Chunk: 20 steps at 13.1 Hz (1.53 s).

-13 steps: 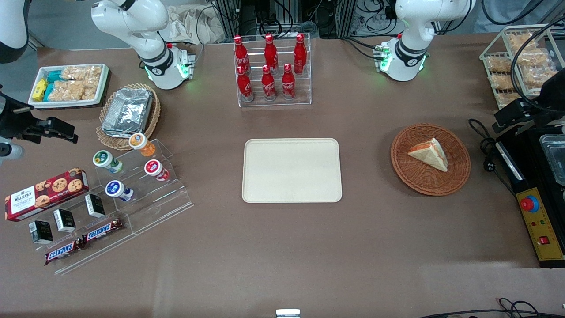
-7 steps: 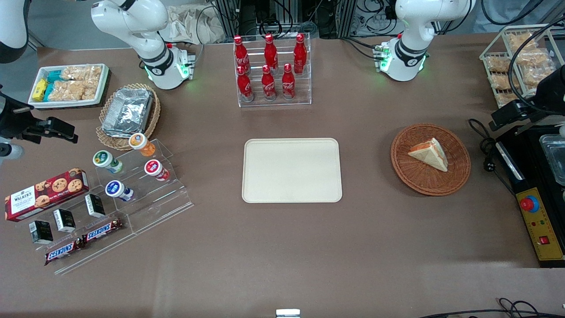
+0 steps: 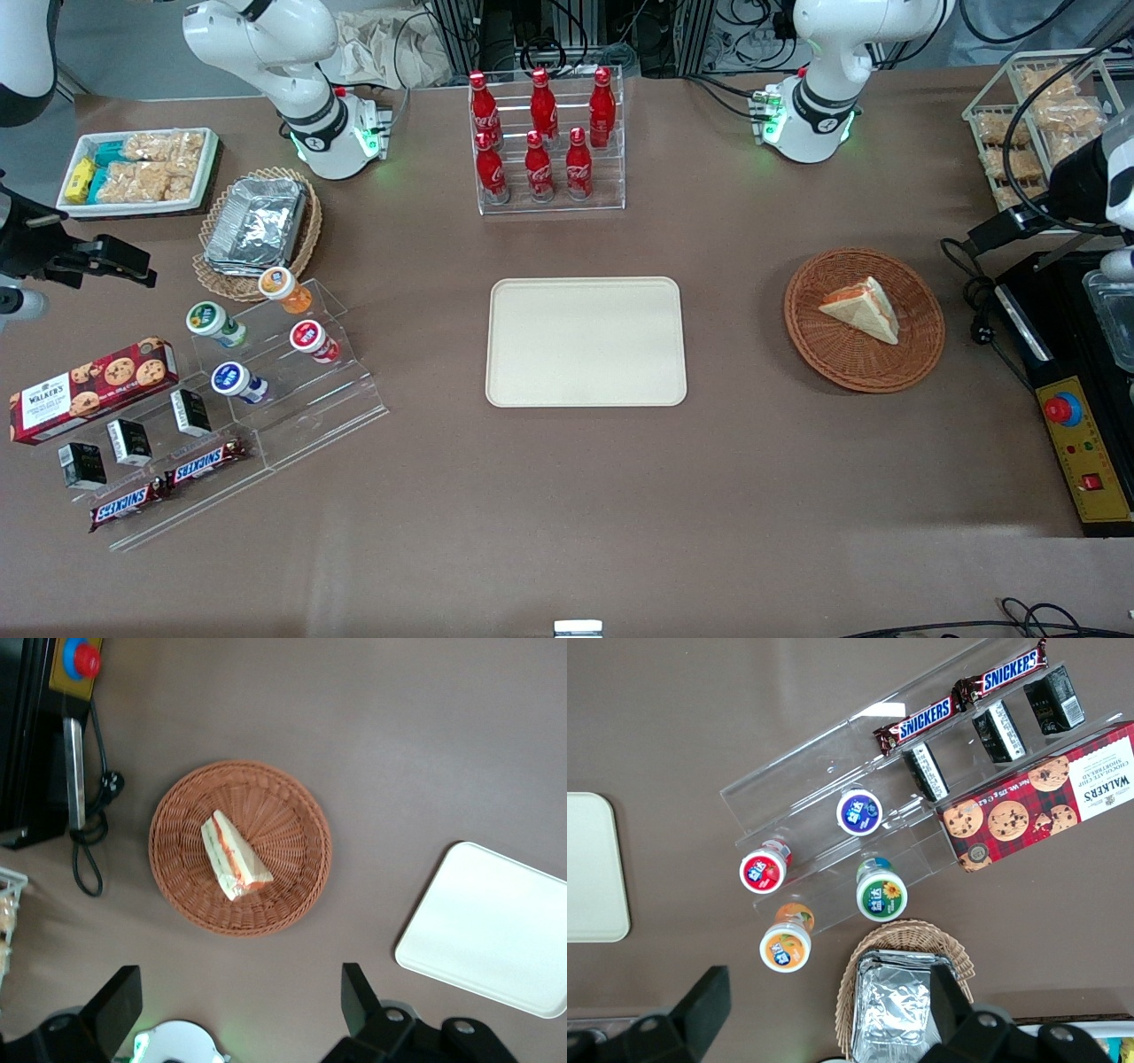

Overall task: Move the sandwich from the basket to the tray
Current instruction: 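Move the open left gripper down over the sandwich in the basket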

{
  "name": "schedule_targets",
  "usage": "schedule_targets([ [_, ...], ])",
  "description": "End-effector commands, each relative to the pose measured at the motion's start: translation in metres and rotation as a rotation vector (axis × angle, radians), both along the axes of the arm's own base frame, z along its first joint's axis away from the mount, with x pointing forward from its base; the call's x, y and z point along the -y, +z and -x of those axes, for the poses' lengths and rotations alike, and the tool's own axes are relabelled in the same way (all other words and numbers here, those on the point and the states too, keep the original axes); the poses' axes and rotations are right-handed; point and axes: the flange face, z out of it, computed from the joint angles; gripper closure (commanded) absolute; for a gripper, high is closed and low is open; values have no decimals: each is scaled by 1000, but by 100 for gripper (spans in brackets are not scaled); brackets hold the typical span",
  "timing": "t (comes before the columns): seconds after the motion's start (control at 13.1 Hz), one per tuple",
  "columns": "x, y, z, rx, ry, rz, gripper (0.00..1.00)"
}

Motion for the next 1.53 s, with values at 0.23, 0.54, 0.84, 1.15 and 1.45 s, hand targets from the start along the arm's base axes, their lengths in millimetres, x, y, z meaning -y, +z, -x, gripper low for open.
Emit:
schedule_targets([
  [0.23,1,-24,18,-5,135,-3,0],
  [0.54,-2,-55,41,43,177,-3,0],
  [0.84,-3,-95,49,44,266,-11,0],
  [1.15,-4,-137,56,43,313,-18,0],
  [1.45,-4,-170,55,44,366,-28,0],
])
